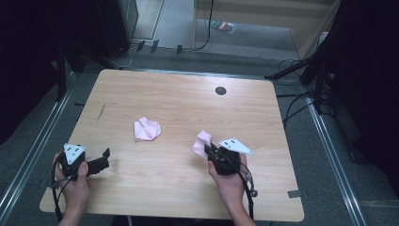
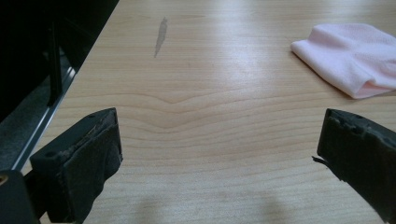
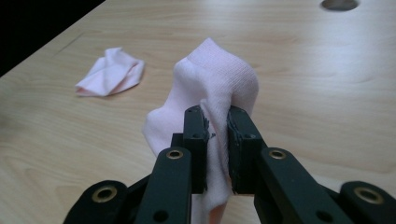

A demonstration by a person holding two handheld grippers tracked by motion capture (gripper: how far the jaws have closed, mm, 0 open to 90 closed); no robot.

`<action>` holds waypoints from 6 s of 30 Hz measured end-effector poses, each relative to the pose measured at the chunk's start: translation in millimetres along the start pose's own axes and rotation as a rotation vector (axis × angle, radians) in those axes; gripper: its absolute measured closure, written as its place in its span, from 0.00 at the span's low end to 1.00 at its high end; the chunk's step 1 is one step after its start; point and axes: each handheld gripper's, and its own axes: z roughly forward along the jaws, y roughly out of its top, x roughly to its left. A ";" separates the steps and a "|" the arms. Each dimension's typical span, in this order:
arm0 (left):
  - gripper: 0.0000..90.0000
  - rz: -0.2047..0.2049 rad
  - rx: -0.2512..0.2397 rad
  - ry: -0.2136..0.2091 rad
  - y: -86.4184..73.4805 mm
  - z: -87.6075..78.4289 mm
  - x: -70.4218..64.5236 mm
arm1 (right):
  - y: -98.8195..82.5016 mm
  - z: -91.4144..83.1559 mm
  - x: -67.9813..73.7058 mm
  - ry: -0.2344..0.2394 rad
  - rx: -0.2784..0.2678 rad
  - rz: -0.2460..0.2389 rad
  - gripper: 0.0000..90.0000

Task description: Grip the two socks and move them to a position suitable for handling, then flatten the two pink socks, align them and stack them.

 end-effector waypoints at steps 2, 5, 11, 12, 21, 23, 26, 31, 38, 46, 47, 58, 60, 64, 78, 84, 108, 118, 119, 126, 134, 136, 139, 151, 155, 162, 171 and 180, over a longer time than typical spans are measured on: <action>0.00 0.004 -0.002 0.000 -0.1 -0.1 -0.2 | -5.7 5.1 10.0 0.017 0.019 0.013 0.89; 0.00 0.007 0.001 -0.001 0.0 -0.3 -0.4 | -10.9 10.6 19.4 0.031 0.033 0.021 0.89; 0.00 0.005 -0.001 -0.001 -0.1 -0.4 -0.4 | -24.9 29.8 46.1 0.051 0.058 0.065 0.83; 0.00 0.002 -0.004 -0.002 -0.2 -0.3 -0.4 | -26.8 35.9 50.8 0.059 0.052 0.060 0.63; 0.00 -0.003 -0.004 0.001 -0.2 -0.1 -0.2 | -22.5 28.9 39.3 0.015 0.031 0.038 0.47; 0.00 -0.004 -0.005 0.001 -0.2 -0.1 0.0 | -22.8 24.0 33.0 0.010 0.028 0.034 0.48; 0.00 -0.001 -0.003 0.002 -0.2 -0.5 -0.2 | -27.9 15.5 19.3 -0.012 0.026 0.017 0.48; 0.00 -0.005 -0.001 -0.002 -0.2 -0.5 1.3 | -34.7 4.1 4.3 -0.013 0.026 0.061 0.47; 0.00 0.029 -0.015 -0.007 1.5 -4.8 -2.7 | -36.9 -11.5 -10.6 -0.031 0.008 0.053 0.44; 0.00 0.009 -0.030 -0.108 10.1 -19.3 -25.5 | -37.5 -10.2 -12.4 -0.043 0.023 0.046 0.44; 0.00 0.009 -0.030 -0.108 10.1 -19.3 -25.5 | -37.5 -10.2 -12.4 -0.043 0.023 0.046 0.44; 0.00 0.084 -0.052 -0.264 10.2 -26.2 -75.7 | -36.8 2.0 -7.7 0.027 0.016 0.015 0.53; 0.00 0.086 -0.046 -0.289 8.8 -26.1 -82.7 | -36.7 3.5 -6.5 0.035 0.018 0.014 0.54; 0.00 0.115 -0.061 -0.344 4.8 -25.7 -96.1 | -36.0 14.2 2.4 0.082 0.048 0.006 0.59; 0.00 0.159 0.005 -0.438 -4.2 -18.4 -124.8 | -25.1 55.8 13.8 0.172 0.130 -0.038 0.58; 0.00 0.165 0.008 -0.442 -6.2 -18.1 -126.5 | -28.2 68.9 19.0 0.154 0.194 -0.090 0.58; 0.00 0.225 0.078 -0.510 -9.4 -17.1 -168.6 | 3.8 38.9 44.0 0.142 0.123 -0.096 0.94; 0.04 0.202 0.135 -0.484 -3.8 -4.9 -192.4 | 28.8 22.4 67.0 0.205 0.076 -0.071 0.94; 0.04 0.202 0.132 -0.455 -3.7 -3.7 -194.0 | 28.8 22.4 67.0 0.205 0.076 -0.071 0.94; 0.61 0.173 0.058 -0.360 2.4 -5.0 -189.8 | 41.1 5.7 75.1 0.289 0.029 -0.025 0.94; 0.99 0.318 0.013 -0.234 5.8 -16.9 -166.9 | 33.7 4.8 51.1 0.283 0.034 0.047 0.94; 0.99 0.379 0.023 -0.218 5.8 -20.7 -165.8 | 25.9 8.8 41.7 0.282 0.058 0.076 0.95; 0.97 0.398 0.048 -0.248 3.7 -22.0 -165.9 | 7.0 15.1 30.3 0.265 0.088 0.086 0.95; 0.45 0.371 0.150 -0.573 -1.2 -23.0 -146.9 | -36.2 21.9 -28.0 0.159 0.166 0.102 0.94; 0.45 0.215 0.121 -0.623 6.5 -17.4 -130.6 | -34.6 18.6 -40.4 0.145 0.150 0.102 0.78; 0.62 0.129 0.199 -0.511 19.1 7.7 -146.7 | -33.7 16.5 -41.0 0.128 0.120 0.065 0.64; 0.90 0.178 0.267 -0.419 19.8 24.7 -155.6 | -43.8 32.0 -27.7 0.015 0.175 -0.068 0.74; 1.00 0.131 0.243 -0.524 14.3 7.6 -139.9 | -44.1 23.6 -26.2 0.000 0.174 -0.093 0.97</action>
